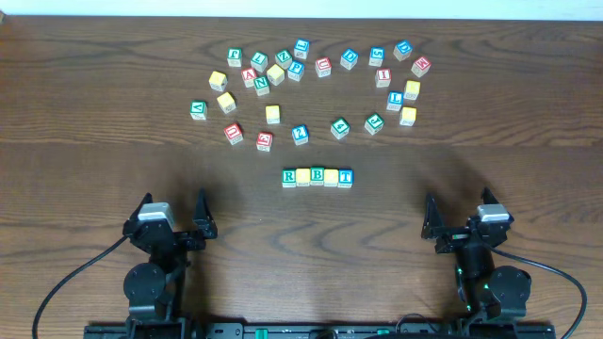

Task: Spell out ROBOT

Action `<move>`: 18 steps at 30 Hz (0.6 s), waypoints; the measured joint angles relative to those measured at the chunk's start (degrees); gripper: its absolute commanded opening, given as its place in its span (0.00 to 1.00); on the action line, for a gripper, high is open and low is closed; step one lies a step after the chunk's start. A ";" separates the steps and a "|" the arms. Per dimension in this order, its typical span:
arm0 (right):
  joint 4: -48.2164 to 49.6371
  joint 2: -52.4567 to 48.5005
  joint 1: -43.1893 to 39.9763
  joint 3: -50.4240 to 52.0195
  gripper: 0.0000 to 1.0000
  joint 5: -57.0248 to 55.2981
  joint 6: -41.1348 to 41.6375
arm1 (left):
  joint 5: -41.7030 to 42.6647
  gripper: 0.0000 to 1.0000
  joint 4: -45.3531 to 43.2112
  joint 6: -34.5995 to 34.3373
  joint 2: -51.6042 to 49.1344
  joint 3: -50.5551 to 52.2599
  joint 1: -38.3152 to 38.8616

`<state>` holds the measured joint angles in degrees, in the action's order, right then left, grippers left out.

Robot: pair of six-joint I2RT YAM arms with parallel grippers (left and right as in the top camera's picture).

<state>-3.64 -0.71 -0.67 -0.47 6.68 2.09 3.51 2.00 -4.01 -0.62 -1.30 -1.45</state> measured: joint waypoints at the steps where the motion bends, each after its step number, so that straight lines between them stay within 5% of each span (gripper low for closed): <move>1: 0.00 0.00 0.02 0.00 0.99 0.00 0.00 | 0.00 0.98 0.00 0.31 0.00 0.00 0.00; 18: 0.00 0.00 0.02 0.00 0.99 0.02 0.00 | 0.02 0.98 0.00 2.56 0.00 0.00 0.00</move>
<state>-3.64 -0.71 -0.64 -0.47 6.70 2.09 3.53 2.00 -1.45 -0.62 -1.30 -1.45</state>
